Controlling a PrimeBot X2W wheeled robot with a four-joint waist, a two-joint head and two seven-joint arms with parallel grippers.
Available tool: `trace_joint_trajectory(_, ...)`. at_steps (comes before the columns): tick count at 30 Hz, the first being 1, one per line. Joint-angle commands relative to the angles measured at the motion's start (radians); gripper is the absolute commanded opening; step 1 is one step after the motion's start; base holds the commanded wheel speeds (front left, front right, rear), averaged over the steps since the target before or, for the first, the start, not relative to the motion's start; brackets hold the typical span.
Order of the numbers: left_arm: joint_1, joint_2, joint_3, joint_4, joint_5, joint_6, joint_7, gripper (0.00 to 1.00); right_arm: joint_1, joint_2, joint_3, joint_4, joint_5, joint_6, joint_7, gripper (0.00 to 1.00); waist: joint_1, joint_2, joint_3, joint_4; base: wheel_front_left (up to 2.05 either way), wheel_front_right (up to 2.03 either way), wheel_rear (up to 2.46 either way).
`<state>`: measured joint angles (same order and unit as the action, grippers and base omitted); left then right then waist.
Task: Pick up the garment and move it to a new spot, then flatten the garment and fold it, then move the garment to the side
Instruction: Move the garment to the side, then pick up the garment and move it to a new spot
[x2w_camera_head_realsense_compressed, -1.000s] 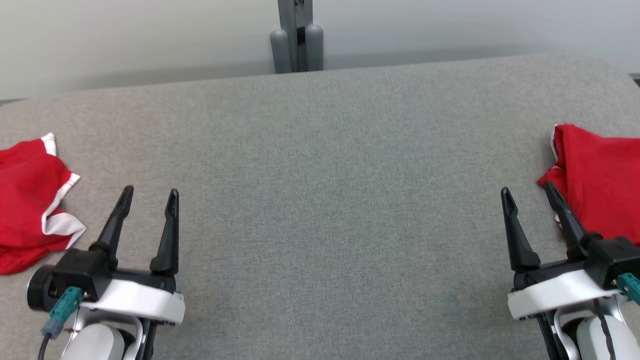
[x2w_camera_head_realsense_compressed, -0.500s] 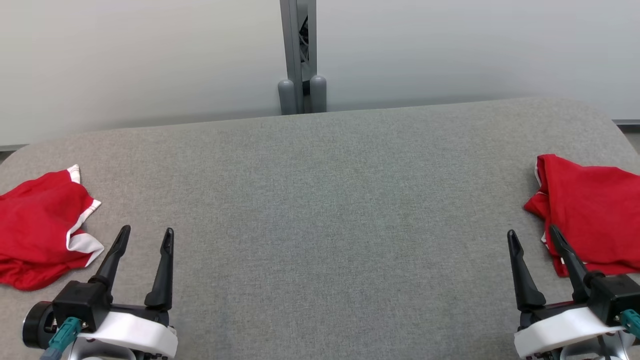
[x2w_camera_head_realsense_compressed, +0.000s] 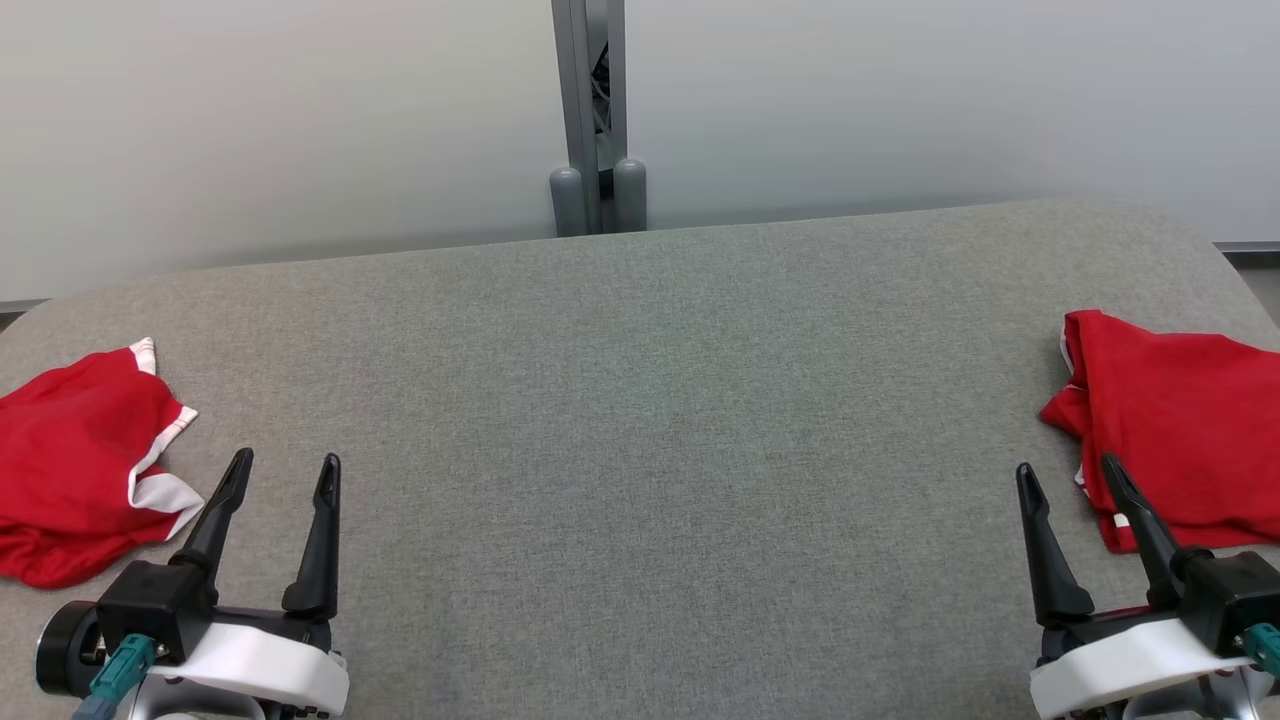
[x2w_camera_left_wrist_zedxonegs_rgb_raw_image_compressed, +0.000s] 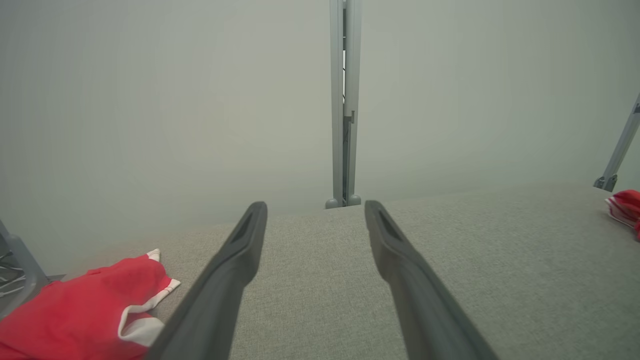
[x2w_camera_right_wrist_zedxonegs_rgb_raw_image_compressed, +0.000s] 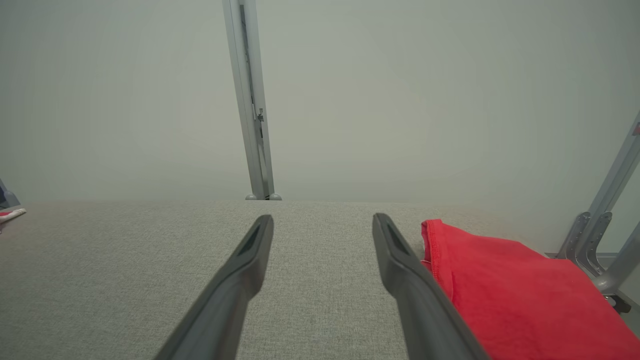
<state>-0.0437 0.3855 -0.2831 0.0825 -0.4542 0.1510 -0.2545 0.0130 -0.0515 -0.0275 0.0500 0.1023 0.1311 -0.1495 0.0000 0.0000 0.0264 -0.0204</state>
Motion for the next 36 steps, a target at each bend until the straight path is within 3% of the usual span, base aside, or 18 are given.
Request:
trace_joint_trajectory(1, 0.011, 0.002, 0.001, 0.000, -0.006, 0.005, 0.001, 1.00, 0.008, -0.001, -0.004, 0.002, 0.000, 0.000, -0.001, 1.00, 0.0000, 0.0000, 0.000, -0.001, 0.00, 0.00, 0.00)
trace_joint_trajectory(25, -0.015, 0.013, -0.004, -0.009, -0.019, 0.011, 0.013, 1.00, -0.005, -0.001, -0.004, 0.027, 0.035, 0.000, -0.022, 1.00, 0.0000, 0.0000, 0.008, 0.011, 0.00, 0.00, 0.00)
trace_joint_trajectory(30, -0.030, 0.005, -0.011, -0.010, -0.020, 0.015, 0.015, 1.00, 0.001, -0.001, -0.013, 0.026, 0.025, 0.000, -0.020, 1.00, 0.0000, 0.0000, 0.005, 0.053, 0.00, 0.00, 0.00)
trace_joint_trajectory(36, -0.052, 0.002, -0.004, -0.009, -0.021, 0.017, 0.009, 1.00, -0.021, -0.002, 0.014, 0.015, 0.030, 0.000, -0.015, 1.00, 0.0000, 0.0000, 0.010, 0.169, 0.00, 0.00, 0.00)
